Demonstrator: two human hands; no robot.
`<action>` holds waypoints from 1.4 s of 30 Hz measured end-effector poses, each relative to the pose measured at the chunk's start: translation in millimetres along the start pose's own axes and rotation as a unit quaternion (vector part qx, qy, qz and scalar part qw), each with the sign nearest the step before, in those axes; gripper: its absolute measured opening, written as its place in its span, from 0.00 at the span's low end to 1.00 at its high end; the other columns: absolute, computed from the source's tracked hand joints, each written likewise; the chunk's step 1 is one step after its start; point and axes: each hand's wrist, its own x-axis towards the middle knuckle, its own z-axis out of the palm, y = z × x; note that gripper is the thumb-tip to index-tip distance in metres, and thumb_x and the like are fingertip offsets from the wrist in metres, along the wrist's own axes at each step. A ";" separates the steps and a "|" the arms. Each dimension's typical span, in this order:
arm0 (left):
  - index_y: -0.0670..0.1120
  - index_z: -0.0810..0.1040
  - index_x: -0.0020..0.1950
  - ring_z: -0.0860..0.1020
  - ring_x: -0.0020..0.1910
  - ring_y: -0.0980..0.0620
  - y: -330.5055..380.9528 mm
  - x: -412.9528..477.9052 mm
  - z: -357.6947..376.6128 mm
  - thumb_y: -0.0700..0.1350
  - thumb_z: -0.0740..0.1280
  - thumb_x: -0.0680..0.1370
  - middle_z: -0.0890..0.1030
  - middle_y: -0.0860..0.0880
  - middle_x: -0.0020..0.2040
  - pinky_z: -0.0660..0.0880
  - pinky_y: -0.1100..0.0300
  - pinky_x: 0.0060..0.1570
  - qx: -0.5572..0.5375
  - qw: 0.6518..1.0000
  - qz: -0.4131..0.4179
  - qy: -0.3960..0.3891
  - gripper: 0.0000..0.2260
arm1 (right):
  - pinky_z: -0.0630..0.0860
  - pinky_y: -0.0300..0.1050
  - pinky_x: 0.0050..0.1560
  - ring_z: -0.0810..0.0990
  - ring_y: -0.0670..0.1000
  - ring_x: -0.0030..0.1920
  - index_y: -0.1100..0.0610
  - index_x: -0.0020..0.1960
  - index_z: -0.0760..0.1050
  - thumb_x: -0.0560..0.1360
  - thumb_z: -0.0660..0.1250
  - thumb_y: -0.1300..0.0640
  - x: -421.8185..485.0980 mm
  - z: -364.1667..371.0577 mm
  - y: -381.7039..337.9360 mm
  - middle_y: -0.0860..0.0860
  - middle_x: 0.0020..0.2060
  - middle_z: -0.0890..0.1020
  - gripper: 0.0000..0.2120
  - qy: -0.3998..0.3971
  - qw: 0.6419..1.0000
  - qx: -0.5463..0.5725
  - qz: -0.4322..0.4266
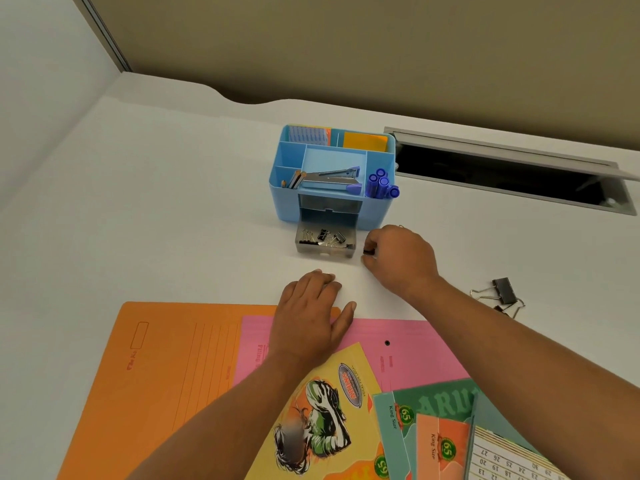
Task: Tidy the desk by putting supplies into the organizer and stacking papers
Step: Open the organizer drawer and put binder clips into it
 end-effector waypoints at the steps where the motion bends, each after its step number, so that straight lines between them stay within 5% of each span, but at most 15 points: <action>1: 0.48 0.78 0.61 0.73 0.64 0.50 -0.1 0.3 -0.5 0.61 0.55 0.79 0.78 0.50 0.60 0.69 0.52 0.62 0.001 1.000 0.000 -0.004 0.22 | 0.78 0.46 0.43 0.78 0.52 0.43 0.50 0.50 0.80 0.75 0.68 0.49 -0.6 0.1 -1.4 0.50 0.46 0.82 0.08 -0.001 1.000 0.001 0.011; 11: 0.50 0.77 0.62 0.73 0.60 0.53 0.9 15.9 -17.9 0.60 0.57 0.80 0.77 0.53 0.60 0.67 0.57 0.60 -0.052 0.997 -0.001 -0.057 0.20 | 0.73 0.41 0.38 0.76 0.50 0.39 0.51 0.46 0.74 0.70 0.72 0.59 -10.9 -6.5 -0.7 0.49 0.42 0.80 0.09 -0.003 0.993 0.100 0.065; 15: 0.52 0.77 0.65 0.77 0.57 0.54 8.4 33.4 -39.5 0.54 0.63 0.80 0.77 0.54 0.63 0.72 0.60 0.54 -0.091 0.995 0.003 -0.035 0.15 | 0.79 0.43 0.45 0.79 0.49 0.42 0.50 0.47 0.75 0.69 0.74 0.63 -22.9 -18.6 -2.8 0.48 0.42 0.80 0.12 0.004 0.974 0.226 0.022; 19: 0.56 0.75 0.68 0.78 0.52 0.53 11.7 57.5 -56.4 0.52 0.66 0.79 0.76 0.54 0.63 0.72 0.61 0.48 -0.086 0.995 0.003 -0.049 0.17 | 0.79 0.34 0.44 0.82 0.44 0.41 0.50 0.47 0.76 0.69 0.74 0.65 -30.8 -27.7 -10.5 0.44 0.41 0.81 0.14 -0.022 0.952 0.304 -0.021; 26: 0.55 0.82 0.60 0.73 0.45 0.55 9.9 75.9 -73.1 0.50 0.66 0.79 0.81 0.54 0.55 0.69 0.62 0.43 -0.038 0.996 0.023 -0.081 0.11 | 0.78 0.31 0.44 0.82 0.41 0.43 0.52 0.41 0.74 0.68 0.74 0.67 -30.5 -28.3 -9.0 0.41 0.41 0.82 0.13 -0.028 0.934 0.355 -0.035; 30: 0.55 0.83 0.58 0.72 0.42 0.56 5.1 79.3 -74.0 0.52 0.69 0.77 0.82 0.53 0.55 0.68 0.62 0.41 -0.086 0.991 -0.018 -0.105 0.11 | 0.76 0.28 0.43 0.81 0.38 0.45 0.56 0.41 0.74 0.68 0.74 0.67 -27.6 -24.7 -5.3 0.40 0.42 0.82 0.11 -0.023 0.928 0.369 -0.046; 35: 0.53 0.83 0.58 0.74 0.42 0.58 -4.1 86.6 -80.6 0.49 0.69 0.78 0.84 0.53 0.53 0.71 0.63 0.45 -0.078 0.992 -0.066 -0.067 0.10 | 0.76 0.28 0.46 0.77 0.34 0.51 0.47 0.47 0.76 0.69 0.77 0.58 -23.9 -23.8 -1.0 0.36 0.51 0.78 0.13 0.011 0.927 0.374 -0.041; 42: 0.51 0.82 0.60 0.81 0.50 0.52 -20.3 91.5 -76.3 0.48 0.69 0.78 0.84 0.52 0.53 0.74 0.58 0.53 -0.119 0.976 -0.180 0.013 0.11 | 0.80 0.39 0.45 0.80 0.43 0.49 0.48 0.48 0.78 0.71 0.74 0.57 -23.9 -17.9 21.3 0.44 0.47 0.82 0.10 0.046 0.942 0.332 0.018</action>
